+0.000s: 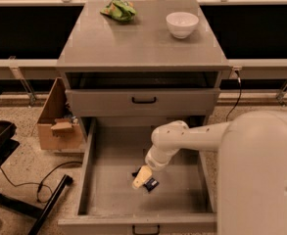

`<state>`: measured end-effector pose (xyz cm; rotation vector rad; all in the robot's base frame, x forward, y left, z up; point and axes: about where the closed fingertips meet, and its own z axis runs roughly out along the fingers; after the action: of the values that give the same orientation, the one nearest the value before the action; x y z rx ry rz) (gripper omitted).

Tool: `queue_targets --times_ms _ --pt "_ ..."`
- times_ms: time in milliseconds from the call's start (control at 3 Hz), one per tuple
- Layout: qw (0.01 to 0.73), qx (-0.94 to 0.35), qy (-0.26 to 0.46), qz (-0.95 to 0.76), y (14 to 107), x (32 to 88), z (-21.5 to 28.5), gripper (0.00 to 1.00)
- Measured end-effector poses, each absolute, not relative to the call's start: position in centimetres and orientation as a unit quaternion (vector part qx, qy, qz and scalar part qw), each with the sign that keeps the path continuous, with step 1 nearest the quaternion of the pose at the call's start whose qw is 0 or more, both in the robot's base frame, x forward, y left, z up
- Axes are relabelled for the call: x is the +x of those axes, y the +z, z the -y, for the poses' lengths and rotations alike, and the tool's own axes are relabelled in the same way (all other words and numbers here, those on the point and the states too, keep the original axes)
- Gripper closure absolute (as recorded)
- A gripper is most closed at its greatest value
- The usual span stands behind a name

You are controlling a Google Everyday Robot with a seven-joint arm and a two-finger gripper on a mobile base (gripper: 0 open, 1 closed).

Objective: Pick rxbar blueberry from middle drawer and place on counter

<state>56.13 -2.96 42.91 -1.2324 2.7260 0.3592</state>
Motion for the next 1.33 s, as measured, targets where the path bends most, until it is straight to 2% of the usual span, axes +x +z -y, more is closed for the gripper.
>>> queue_targets --times_ms 333,1333 --pt "0.047 -0.4 0.116 -0.908 37.9 58.3 4.3 0.0" --pt "0.053 -0.414 0.125 -0.9 37.0 56.9 2.9 0.0"
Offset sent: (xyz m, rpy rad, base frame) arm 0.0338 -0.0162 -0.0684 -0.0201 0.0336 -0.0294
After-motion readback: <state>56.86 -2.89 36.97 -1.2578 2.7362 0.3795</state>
